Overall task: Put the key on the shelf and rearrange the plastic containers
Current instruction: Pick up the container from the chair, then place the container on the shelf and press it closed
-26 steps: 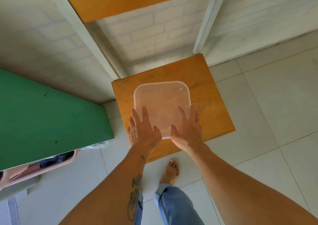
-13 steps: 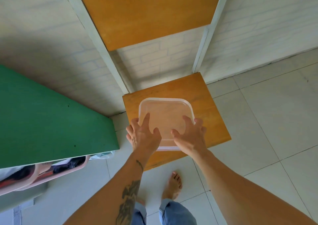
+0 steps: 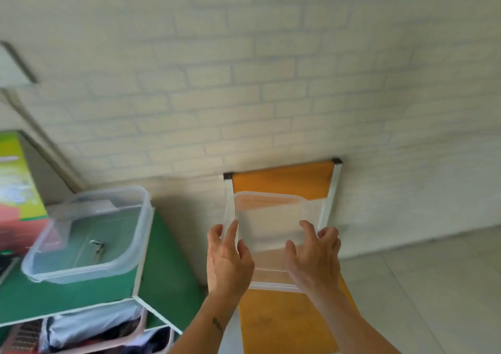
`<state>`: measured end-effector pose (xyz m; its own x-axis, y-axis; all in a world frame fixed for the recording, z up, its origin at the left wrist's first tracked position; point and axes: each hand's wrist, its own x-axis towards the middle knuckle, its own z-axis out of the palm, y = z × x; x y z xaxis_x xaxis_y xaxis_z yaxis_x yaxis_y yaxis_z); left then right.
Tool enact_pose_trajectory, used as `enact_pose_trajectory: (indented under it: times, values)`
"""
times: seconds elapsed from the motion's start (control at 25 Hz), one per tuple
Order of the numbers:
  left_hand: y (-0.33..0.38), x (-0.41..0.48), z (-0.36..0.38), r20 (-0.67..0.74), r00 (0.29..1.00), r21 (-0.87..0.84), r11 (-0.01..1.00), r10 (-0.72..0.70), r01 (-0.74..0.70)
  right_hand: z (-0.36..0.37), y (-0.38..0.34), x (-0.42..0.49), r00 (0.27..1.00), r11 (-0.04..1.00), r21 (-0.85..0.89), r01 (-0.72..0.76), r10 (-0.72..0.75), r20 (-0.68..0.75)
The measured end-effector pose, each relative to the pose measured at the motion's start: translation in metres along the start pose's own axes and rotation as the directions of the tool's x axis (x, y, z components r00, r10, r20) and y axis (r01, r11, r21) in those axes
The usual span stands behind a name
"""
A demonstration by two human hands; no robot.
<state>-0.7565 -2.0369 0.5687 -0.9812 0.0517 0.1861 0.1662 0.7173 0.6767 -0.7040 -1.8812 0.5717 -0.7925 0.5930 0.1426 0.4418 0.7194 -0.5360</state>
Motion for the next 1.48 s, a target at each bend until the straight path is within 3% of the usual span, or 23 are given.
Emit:
enact_pose_trajectory:
  times: [0.24,0.44,0.84,1.2,1.48]
  values:
    - [0.001,0.034,-0.078,-0.113,0.993,-0.014,1.000,-0.026,0.025,-0.009,-0.088,0.016,0.985,0.987,-0.054,0.149,-0.153,-0.081]
    - [-0.046,0.062,-0.151,-0.182,0.981,-0.042,0.997,-0.072,0.065,0.017,-0.174,0.001,0.965,0.968,-0.042,0.246,-0.248,-0.082]
    - [-0.206,0.123,-0.260,-0.141,0.987,0.081,0.993,-0.075,0.087,0.130,-0.324,-0.052,0.960,0.965,-0.060,0.256,-0.246,0.136]
    - [-0.259,0.138,-0.255,0.031,0.987,0.102,0.983,-0.157,0.153,0.167,-0.346,-0.061,0.955,0.958,-0.173,0.230,-0.188,0.230]
    - [-0.269,0.135,-0.257,0.011,0.984,0.033,0.984,-0.177,0.176,0.174,-0.349,-0.064,0.956,0.934,-0.234,0.271,-0.233,0.176]
